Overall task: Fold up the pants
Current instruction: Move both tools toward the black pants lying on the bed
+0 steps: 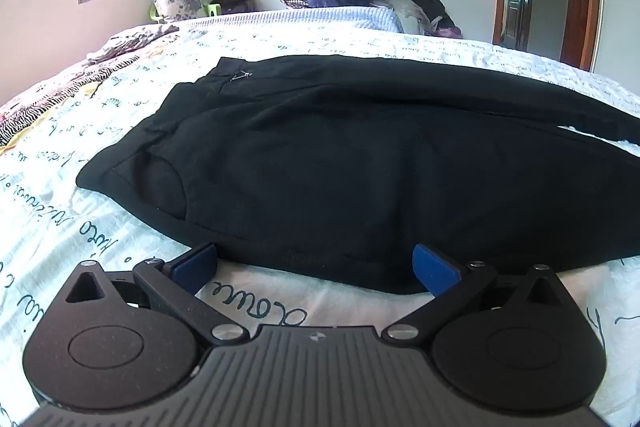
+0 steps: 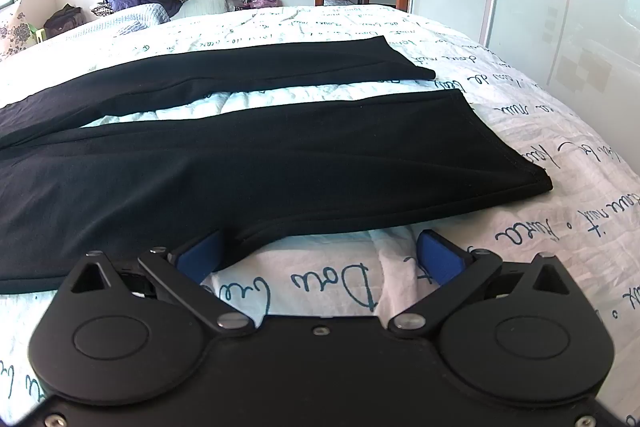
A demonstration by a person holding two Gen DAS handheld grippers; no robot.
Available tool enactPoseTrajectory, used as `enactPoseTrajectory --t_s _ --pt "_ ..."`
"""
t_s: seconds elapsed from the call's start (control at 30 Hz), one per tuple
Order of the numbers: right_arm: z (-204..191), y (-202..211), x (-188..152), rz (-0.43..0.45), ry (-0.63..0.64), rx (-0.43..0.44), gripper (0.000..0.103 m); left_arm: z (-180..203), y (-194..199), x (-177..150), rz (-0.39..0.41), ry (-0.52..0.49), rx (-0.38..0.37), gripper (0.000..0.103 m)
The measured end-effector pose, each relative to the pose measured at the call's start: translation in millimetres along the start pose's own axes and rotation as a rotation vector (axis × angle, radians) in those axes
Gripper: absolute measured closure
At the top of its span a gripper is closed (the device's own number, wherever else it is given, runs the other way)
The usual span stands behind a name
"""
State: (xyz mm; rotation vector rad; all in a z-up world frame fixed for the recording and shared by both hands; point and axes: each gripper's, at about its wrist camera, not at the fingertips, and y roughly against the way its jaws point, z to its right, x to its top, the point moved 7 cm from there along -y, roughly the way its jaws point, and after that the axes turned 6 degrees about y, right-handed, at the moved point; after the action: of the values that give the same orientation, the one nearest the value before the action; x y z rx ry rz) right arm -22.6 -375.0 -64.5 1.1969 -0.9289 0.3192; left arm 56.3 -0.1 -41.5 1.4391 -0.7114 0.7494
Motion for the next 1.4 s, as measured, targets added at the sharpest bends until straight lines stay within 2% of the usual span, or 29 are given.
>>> enactPoseTrajectory --t_s 0.1,0.27,0.33,0.6,0.8,0.93,1.07,1.17,1.23,1.4 --pt "0.0 0.0 0.0 0.000 0.001 -0.001 0.000 0.3 0.1 0.2 0.005 -0.010 0.009 0.000" --pt "0.1 -0.2 -0.1 -0.001 -0.002 0.001 0.000 -4.1 1.5 -2.4 -0.011 0.067 -0.014 0.000" --pt "-0.5 -0.5 -0.1 0.000 -0.001 0.001 0.000 -8.0 -7.2 -0.8 -0.016 0.049 -0.002 0.000" --pt "0.4 -0.5 -0.3 0.001 -0.004 0.003 0.000 -5.1 -2.7 -2.6 0.024 0.014 0.028 0.000" --pt "-0.1 -0.2 -0.2 0.001 -0.002 0.001 0.000 -15.2 -6.0 -3.3 -0.010 0.093 -0.037 0.000" --pt "-0.2 0.8 -0.3 0.002 -0.007 0.007 0.000 -11.9 0.4 -2.1 0.006 0.049 -0.020 0.000" --pt "3.4 6.4 1.3 -0.002 -0.018 0.037 0.000 -12.2 10.5 -2.0 0.018 -0.072 -0.001 0.000" --pt "4.3 20.5 5.3 0.007 -0.012 0.042 0.000 -29.6 15.8 -3.6 -0.009 -0.015 0.022 0.000" --pt "1.9 33.9 11.0 0.043 -0.030 0.091 0.000 -43.1 19.0 0.3 -0.015 0.002 0.040 0.000" --pt "-19.7 60.4 38.8 0.117 -0.001 0.253 0.000 -72.7 25.1 29.2 0.036 -0.109 0.144 0.000"
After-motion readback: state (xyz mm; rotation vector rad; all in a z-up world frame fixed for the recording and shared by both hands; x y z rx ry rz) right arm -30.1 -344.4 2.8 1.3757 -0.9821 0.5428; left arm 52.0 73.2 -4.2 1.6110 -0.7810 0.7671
